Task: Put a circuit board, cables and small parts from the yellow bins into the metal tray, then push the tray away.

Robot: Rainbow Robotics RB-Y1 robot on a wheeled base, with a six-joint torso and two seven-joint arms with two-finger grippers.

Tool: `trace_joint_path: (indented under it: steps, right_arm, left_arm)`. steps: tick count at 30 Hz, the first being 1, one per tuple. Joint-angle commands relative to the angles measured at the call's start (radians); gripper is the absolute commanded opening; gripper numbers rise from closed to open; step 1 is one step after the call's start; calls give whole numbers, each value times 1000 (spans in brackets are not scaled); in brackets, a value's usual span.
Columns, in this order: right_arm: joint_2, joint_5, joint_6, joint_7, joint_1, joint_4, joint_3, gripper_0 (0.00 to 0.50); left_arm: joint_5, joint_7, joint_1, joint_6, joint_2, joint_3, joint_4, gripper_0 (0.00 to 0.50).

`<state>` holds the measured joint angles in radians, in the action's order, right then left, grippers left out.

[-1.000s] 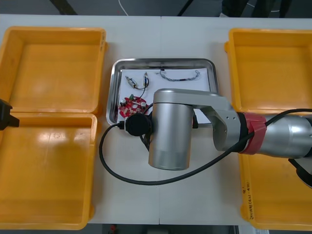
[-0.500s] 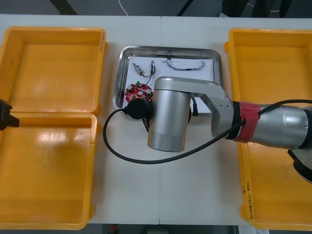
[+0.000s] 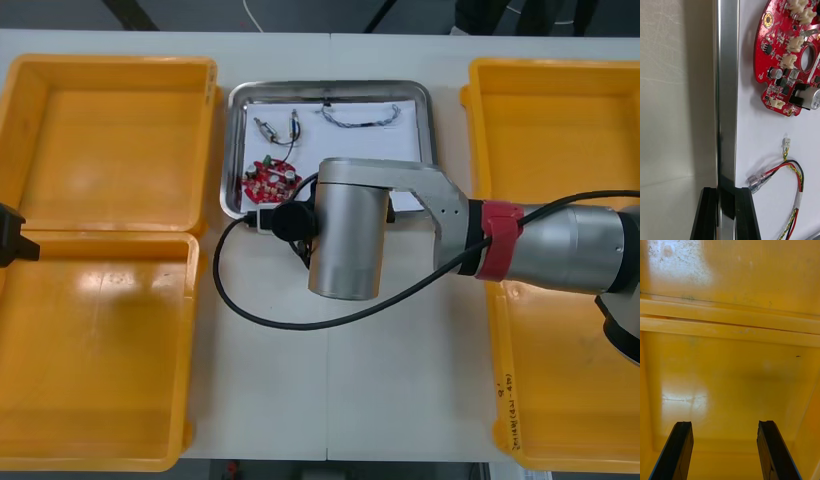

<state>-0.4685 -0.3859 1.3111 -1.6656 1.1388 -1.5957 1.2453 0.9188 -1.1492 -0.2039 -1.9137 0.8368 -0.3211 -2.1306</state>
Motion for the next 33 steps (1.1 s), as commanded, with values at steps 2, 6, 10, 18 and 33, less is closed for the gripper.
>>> trace_joint_path:
  steps: [2,6,10,18,33]
  right_arm:
    - [-4,10,-33,-32,68,3,34,0]
    - [-4,10,-49,-37,84,26,33,0]
    - [-4,10,-64,-36,104,59,33,0]
    - [5,-7,-79,-32,147,111,31,0]
    - [14,-22,-165,-42,196,209,33,0]
  left_arm:
    - [8,-37,15,-6,45,-30,-29,500]
    - [8,-37,15,-6,45,-30,-29,500]
    - [8,-37,15,-6,45,-30,-29,500]
    - [8,-37,15,-6,45,-30,-29,500]
    - [8,-37,15,-6,45,-30,-29,500]
